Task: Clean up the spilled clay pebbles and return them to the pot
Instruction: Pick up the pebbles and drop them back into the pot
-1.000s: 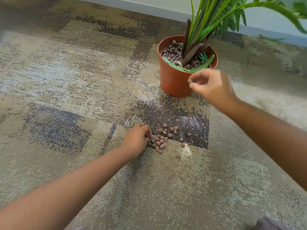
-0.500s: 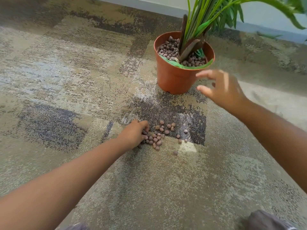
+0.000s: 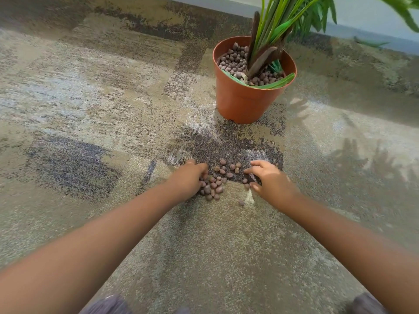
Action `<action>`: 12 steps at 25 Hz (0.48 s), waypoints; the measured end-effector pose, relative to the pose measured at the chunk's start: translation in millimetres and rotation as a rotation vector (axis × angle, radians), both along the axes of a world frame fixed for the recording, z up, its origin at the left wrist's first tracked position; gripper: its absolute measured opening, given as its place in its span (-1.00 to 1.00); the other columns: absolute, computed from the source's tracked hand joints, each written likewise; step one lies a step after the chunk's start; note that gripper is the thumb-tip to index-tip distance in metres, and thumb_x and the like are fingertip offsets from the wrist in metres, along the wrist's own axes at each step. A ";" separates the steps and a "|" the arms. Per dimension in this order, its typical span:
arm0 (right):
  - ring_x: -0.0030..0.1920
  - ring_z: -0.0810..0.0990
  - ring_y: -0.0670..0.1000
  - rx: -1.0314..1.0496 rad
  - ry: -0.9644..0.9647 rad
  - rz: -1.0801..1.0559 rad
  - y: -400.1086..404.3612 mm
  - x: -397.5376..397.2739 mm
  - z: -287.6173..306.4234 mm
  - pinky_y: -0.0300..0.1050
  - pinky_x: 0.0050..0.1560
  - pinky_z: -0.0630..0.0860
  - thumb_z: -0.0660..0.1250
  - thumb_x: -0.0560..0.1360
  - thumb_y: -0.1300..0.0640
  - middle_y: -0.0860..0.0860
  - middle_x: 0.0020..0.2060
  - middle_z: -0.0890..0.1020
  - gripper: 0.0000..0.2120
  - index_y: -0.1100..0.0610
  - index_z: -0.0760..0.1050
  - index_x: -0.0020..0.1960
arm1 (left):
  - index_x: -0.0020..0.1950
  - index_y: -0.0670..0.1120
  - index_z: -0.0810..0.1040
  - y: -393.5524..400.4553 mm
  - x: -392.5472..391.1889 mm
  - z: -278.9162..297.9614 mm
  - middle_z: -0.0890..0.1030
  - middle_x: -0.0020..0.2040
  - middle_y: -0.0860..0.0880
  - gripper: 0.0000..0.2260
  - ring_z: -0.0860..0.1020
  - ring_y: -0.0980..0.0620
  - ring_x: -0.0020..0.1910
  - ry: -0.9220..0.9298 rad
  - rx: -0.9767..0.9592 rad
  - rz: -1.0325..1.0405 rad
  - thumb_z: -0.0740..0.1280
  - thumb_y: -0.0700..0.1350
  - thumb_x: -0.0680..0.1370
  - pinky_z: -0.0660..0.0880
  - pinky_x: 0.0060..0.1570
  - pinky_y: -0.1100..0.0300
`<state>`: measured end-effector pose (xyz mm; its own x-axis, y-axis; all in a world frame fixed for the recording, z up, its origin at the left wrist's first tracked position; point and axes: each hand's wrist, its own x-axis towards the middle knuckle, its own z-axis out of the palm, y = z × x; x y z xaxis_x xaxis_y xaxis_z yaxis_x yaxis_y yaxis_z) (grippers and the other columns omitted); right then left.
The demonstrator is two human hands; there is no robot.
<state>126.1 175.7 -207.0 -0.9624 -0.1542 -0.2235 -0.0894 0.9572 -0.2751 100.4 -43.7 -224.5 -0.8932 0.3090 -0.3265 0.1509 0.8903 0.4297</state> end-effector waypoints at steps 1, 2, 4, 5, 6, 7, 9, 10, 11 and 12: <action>0.05 0.52 -0.02 -0.005 -0.008 -0.013 0.7 -2.9 -1.4 -0.18 0.02 0.49 0.33 0.49 0.20 -0.03 0.31 0.42 -0.67 0.03 0.47 0.24 | -0.10 -0.01 0.42 -1.1 1.2 -1.9 0.40 -0.01 -0.04 -0.86 0.39 0.13 -0.25 0.006 0.028 0.014 0.27 -0.25 0.48 0.27 -0.37 0.39; -0.03 0.53 -0.02 -0.014 -0.018 -0.037 2.9 -5.1 -2.5 -0.20 -0.07 0.51 0.33 0.49 0.22 -0.01 0.24 0.46 -0.71 0.04 0.50 0.20 | -0.12 0.00 0.42 -2.3 2.0 -2.8 0.41 -0.01 -0.03 -0.86 0.40 0.11 -0.22 0.005 0.066 0.036 0.29 -0.24 0.47 0.31 -0.32 0.37; -0.10 0.54 -0.03 -0.053 -0.038 -0.111 7.6 -7.4 -3.6 -0.23 -0.17 0.54 0.32 0.49 0.24 0.03 0.11 0.50 -0.76 0.05 0.53 0.13 | -0.15 0.00 0.44 -6.0 3.5 -1.9 0.41 -0.03 -0.01 -0.87 0.43 0.07 -0.16 -0.018 0.143 0.085 0.31 -0.22 0.46 0.40 -0.26 0.32; -0.12 0.53 -0.04 -0.080 -0.042 -0.141 9.7 -8.2 -3.9 -0.28 -0.22 0.51 0.33 0.49 0.23 0.04 0.07 0.50 -0.78 0.06 0.55 0.11 | -0.16 0.00 0.44 -7.5 3.5 -1.0 0.43 -0.06 0.00 -0.88 0.45 0.06 -0.16 -0.039 0.180 0.107 0.32 -0.22 0.47 0.44 -0.25 0.29; -0.14 0.53 -0.05 -0.101 -0.043 -0.158 11.2 -9.5 -4.3 -0.32 -0.25 0.48 0.33 0.49 0.22 0.05 0.05 0.51 -0.80 0.07 0.56 0.10 | -0.18 -0.01 0.45 -9.2 3.2 0.6 0.46 -0.11 0.01 -0.88 0.46 0.05 -0.18 -0.073 0.236 0.144 0.31 -0.22 0.47 0.48 -0.26 0.28; -0.16 0.53 -0.06 -0.109 -0.046 -0.166 11.8 -10.7 -4.4 -0.32 -0.26 0.48 0.34 0.49 0.21 0.05 0.04 0.52 -0.81 0.08 0.57 0.09 | -0.20 -0.01 0.44 -10.4 3.0 4.3 0.49 -0.17 0.00 -0.88 0.48 0.04 -0.23 -0.121 0.303 0.199 0.31 -0.22 0.47 0.50 -0.27 0.27; -0.17 0.53 -0.07 -0.098 -0.058 -0.167 12.2 -11.5 -4.2 -0.29 -0.24 0.51 0.34 0.49 0.18 0.04 0.04 0.52 -0.81 0.07 0.57 0.10 | -0.21 -0.02 0.43 -8.1 -1.9 21.0 0.52 -0.24 -0.02 -0.88 0.49 0.04 -0.29 -0.226 0.436 0.294 0.30 -0.21 0.48 0.51 -0.28 0.27; -0.16 0.53 -0.07 -0.089 -0.063 -0.161 12.9 -11.6 -4.2 -0.30 -0.23 0.49 0.34 0.49 0.18 0.03 0.05 0.53 -0.80 0.06 0.57 0.10 | -0.20 -0.04 0.43 -4.2 -10.3 34.6 0.53 -0.25 -0.02 -0.89 0.49 0.05 -0.31 -0.251 0.470 0.283 0.29 -0.21 0.49 0.52 -0.27 0.27; -0.13 0.53 -0.07 -0.083 -0.068 -0.150 13.7 -11.3 -4.6 -0.34 -0.23 0.46 0.35 0.48 0.18 0.03 0.06 0.53 -0.80 0.05 0.57 0.11 | -0.19 -0.04 0.43 0.4 -23.2 50.7 0.53 -0.25 -0.02 -0.91 0.49 0.06 -0.31 -0.248 0.493 0.250 0.28 -0.20 0.49 0.52 -0.26 0.25; -0.11 0.52 -0.07 -0.077 -0.075 -0.135 14.5 -10.8 -5.0 -0.38 -0.23 0.41 0.35 0.48 0.18 0.02 0.07 0.53 -0.79 0.05 0.57 0.11 | -0.18 -0.05 0.43 6.4 -39.0 69.9 0.53 -0.23 -0.02 -0.91 0.50 0.07 -0.30 -0.221 0.542 0.229 0.28 -0.19 0.49 0.52 -0.24 0.24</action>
